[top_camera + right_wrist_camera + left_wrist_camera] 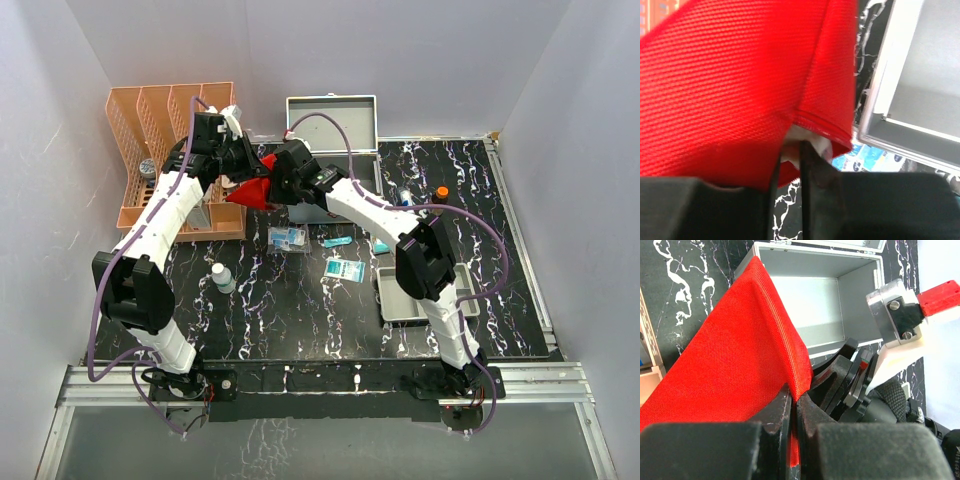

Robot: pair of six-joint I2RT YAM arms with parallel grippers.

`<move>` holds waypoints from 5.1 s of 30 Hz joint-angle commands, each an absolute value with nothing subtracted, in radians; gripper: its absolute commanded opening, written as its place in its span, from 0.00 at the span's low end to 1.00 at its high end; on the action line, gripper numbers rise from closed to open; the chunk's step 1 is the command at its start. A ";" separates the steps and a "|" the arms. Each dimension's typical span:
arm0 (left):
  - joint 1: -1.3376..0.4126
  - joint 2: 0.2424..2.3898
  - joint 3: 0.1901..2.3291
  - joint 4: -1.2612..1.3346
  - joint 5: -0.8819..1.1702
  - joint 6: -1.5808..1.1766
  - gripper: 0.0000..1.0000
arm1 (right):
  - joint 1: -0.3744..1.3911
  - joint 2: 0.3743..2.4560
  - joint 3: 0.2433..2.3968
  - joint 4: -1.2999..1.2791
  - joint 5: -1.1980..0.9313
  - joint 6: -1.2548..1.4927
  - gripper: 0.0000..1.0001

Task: Organize the medicine kit
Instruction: Place the medical item at the medicine pouch, then pick up the medical item at the center of the board.

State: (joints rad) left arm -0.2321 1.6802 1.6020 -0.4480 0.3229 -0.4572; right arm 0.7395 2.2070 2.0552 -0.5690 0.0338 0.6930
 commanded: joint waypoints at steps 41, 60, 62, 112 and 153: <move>-0.149 1.651 1.485 -0.246 0.763 -0.699 0.00 | 0.682 1.536 1.534 -0.581 0.315 0.692 0.38; -0.142 1.651 1.609 -0.448 0.599 -0.432 0.00 | 0.687 1.633 1.372 -0.736 0.131 0.445 0.44; -0.141 1.652 1.608 -0.456 0.599 -0.427 0.00 | 0.687 1.651 1.370 -0.739 0.113 0.380 0.45; -0.138 1.628 1.613 -0.439 0.589 -0.372 0.00 | 0.461 1.557 1.449 -0.721 0.089 0.202 0.53; -0.139 1.651 1.656 -0.463 0.583 -0.363 0.00 | 0.336 1.793 1.344 -0.601 0.083 0.173 0.59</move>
